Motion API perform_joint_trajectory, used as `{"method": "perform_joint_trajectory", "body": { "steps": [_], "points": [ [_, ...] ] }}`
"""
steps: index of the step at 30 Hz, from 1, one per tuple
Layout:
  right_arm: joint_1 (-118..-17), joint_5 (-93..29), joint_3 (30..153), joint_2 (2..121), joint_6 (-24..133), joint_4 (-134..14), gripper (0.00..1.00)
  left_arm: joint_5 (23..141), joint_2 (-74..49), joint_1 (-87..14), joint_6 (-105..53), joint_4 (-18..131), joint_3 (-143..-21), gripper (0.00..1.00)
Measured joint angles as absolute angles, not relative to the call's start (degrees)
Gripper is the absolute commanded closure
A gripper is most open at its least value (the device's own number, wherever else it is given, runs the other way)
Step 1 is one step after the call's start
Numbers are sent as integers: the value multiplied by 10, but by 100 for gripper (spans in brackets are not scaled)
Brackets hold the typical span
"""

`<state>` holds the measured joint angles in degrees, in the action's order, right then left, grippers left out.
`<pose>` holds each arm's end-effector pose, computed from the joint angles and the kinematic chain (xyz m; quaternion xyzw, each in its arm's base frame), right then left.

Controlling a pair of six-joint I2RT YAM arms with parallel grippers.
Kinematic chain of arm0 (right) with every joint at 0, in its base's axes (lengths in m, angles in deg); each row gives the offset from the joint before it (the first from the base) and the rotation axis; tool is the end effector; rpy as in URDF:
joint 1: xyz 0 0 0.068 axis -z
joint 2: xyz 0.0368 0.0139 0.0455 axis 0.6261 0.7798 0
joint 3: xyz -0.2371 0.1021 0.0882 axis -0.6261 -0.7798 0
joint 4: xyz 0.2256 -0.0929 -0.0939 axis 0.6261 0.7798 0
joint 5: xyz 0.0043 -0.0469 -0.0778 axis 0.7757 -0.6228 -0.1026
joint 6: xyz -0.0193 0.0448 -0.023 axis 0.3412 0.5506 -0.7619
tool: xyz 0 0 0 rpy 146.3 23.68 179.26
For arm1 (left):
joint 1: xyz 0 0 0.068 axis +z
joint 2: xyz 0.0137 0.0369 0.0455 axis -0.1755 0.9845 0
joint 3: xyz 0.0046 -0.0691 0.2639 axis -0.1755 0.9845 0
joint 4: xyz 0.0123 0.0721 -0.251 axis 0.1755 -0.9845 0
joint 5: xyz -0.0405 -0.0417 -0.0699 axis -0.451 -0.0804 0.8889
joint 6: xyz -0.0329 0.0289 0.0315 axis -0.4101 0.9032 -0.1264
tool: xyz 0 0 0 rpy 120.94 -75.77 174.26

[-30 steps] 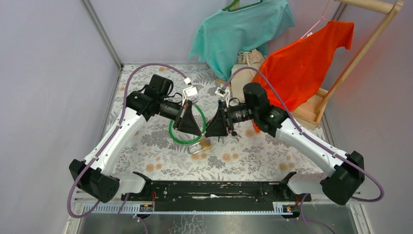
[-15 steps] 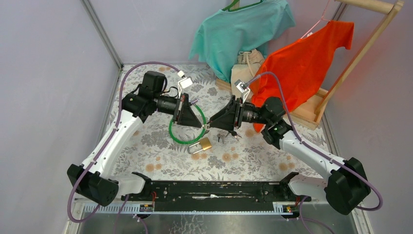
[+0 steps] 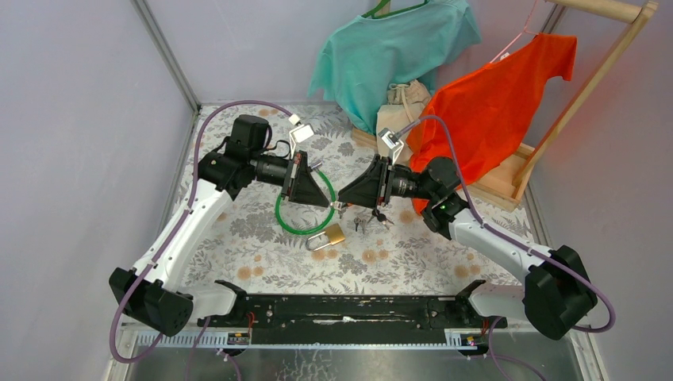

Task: Unlock with the key

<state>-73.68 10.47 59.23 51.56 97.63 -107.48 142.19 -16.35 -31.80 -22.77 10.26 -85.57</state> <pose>0.2059 0.1771 0.3333 -0.2750 0.5652 0.6806 0.3764 0.2155 -0.1214 0.3840 0.3181 0.7208 -0.5822 0.2008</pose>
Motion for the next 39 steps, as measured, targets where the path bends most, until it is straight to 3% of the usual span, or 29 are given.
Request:
{"method": "perform_joint_trajectory", "body": {
  "steps": [5,9,11,14,18,20,23,24,31,39],
  "points": [
    [-739,120,592,519,990,-1094,53,1422,-163,-318,-233,106,-856,100],
    [-745,133,592,527,1001,-1112,58,1422,-163,-317,-238,113,-856,100],
    [-748,137,592,532,1005,-1116,68,1422,-163,-316,-241,114,-856,100],
    [-751,137,592,535,1009,-1123,99,1424,-163,-314,-243,117,-856,100],
    [-751,136,592,535,1012,-1122,100,1427,-163,-313,-245,117,-856,100],
    [-751,133,592,535,1010,-1117,100,1426,-163,-311,-246,117,-856,84],
    [-751,126,595,530,1000,-1088,100,1420,-163,-307,-238,116,-856,37],
    [-748,126,596,526,996,-1075,100,1415,-162,-304,-231,113,-857,34],
    [-710,90,619,500,920,-889,100,1256,-122,-273,-182,88,-867,33],
    [-705,-37,687,462,785,-620,100,1067,59,-222,-173,158,-848,40]
  ]
}}
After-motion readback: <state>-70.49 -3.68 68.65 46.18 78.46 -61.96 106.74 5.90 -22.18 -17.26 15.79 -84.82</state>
